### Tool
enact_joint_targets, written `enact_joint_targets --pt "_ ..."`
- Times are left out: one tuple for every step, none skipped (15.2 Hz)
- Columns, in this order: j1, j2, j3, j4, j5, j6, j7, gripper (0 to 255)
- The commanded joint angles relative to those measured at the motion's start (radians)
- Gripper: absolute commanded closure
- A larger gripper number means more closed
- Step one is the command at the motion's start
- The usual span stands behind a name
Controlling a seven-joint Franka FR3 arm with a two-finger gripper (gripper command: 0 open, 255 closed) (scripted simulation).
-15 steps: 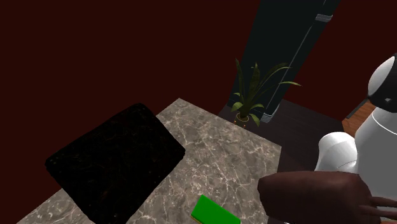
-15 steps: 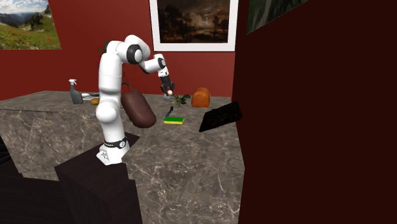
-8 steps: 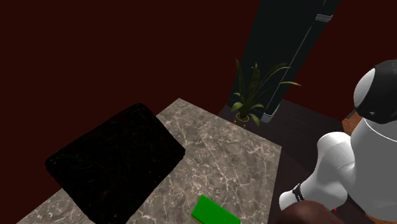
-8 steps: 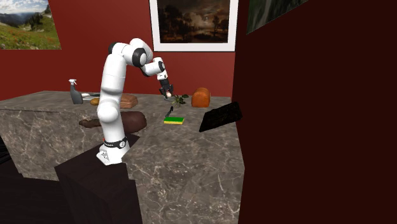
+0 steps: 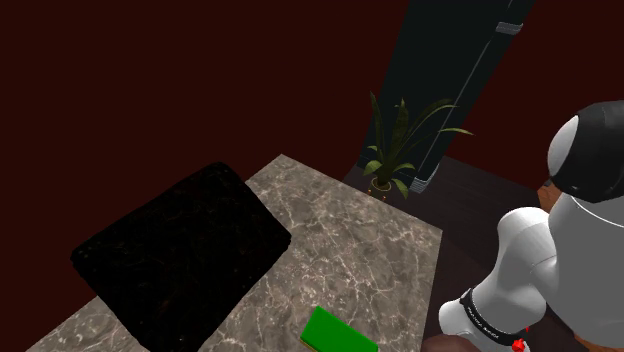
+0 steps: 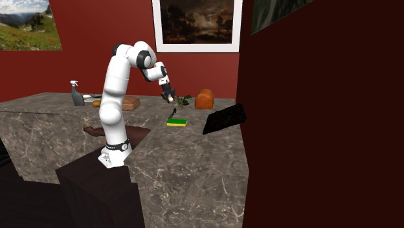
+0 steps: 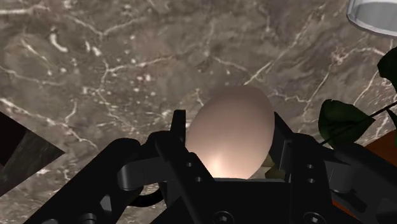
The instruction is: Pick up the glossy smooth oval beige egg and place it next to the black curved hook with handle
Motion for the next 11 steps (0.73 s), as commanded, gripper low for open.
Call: enact_joint_targets --pt "0.0 0.041 -0.028 -0.008 -0.024 0.009 0.014 255" --pt "0.004 0.049 -0.034 -0.012 -0.033 0.016 0.022 255" --pt "0.01 0.056 -0.041 -0.015 -0.041 0.025 0.029 255" --pt "0.019 0.062 -0.053 -0.019 -0.047 0.034 0.034 255" --pt "0.028 0.068 -0.064 -0.022 -0.053 0.043 0.04 255" --pt "0.039 0.08 -0.077 -0.027 -0.065 0.056 0.05 255" --pt "0.044 0.077 -0.083 -0.027 -0.061 0.058 0.048 255" --pt "0.052 0.074 -0.093 -0.027 -0.056 0.061 0.045 255" --pt "0.059 0.071 -0.101 -0.028 -0.051 0.063 0.042 255" --pt "0.061 0.07 -0.103 -0.028 -0.05 0.064 0.042 255" --pt "0.061 0.07 -0.103 -0.028 -0.05 0.064 0.042 255"
